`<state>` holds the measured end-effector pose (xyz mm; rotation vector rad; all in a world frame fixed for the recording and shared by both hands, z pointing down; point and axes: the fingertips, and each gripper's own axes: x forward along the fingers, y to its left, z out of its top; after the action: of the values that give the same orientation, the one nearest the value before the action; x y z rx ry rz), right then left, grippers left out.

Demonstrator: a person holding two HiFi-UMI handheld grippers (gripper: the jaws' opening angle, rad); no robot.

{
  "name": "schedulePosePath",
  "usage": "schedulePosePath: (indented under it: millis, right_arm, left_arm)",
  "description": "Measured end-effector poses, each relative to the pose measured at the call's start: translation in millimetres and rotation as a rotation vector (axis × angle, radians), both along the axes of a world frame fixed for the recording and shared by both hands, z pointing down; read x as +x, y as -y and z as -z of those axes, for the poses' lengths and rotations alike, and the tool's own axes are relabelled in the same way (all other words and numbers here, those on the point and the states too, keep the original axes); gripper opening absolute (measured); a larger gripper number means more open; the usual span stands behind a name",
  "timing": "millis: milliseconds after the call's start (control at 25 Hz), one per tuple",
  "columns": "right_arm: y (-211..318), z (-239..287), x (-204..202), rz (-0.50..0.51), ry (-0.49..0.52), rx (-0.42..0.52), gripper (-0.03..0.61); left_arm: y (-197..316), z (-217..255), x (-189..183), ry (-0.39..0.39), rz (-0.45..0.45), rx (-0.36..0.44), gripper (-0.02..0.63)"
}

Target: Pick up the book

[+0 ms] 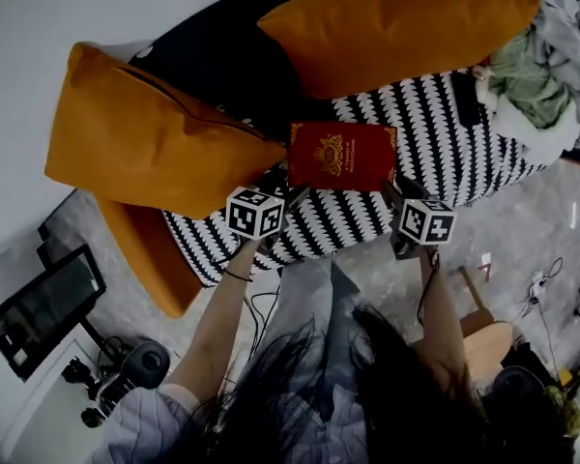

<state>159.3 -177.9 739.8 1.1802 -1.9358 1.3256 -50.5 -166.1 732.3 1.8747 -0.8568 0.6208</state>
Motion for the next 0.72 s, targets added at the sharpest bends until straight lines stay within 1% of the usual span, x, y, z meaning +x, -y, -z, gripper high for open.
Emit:
schedulePosePath:
  millis: [120, 200, 320, 400, 480, 600, 720]
  right_arm:
    - [3.8, -22.0, 3.2, 0.033, -0.013, -0.031, 0.235]
    - [2.6, -36.3, 5.4, 0.049, -0.015, -0.064, 0.249]
    - [-4.7, -56.4, 7.8, 0.071, -0.016, -0.143, 0.267]
    - [-7.9, -68.5, 8.0, 0.095, -0.02, -0.18, 0.281]
    - [-6.3, -75.5, 5.0, 0.107, -0.002, -0.195, 0.288]
    - [0.8, -82.0, 0.4, 0.081, 0.045, -0.212, 0.295]
    - [5.2, -89.2, 0.9, 0.017, 0.08, -0.239, 0.298]
  left_arm:
    - [0.4, -19.7, -1.4, 0.012, 0.013, -0.041, 0.262]
    - [-1.6, -31.5, -1.8, 0.013, 0.016, -0.076, 0.275]
    - [-5.6, -46.3, -1.5, 0.024, 0.006, -0.122, 0.303]
    - [-6.0, -55.2, -0.9, 0.045, -0.011, -0.134, 0.316]
    - [-5.7, -62.7, 1.7, 0.052, -0.02, -0.144, 0.323]
    - [-4.6, -71.8, 7.8, 0.027, -0.012, -0.164, 0.332]
    - [-2.0, -78.5, 7.7, 0.0, 0.003, -0.182, 0.342]
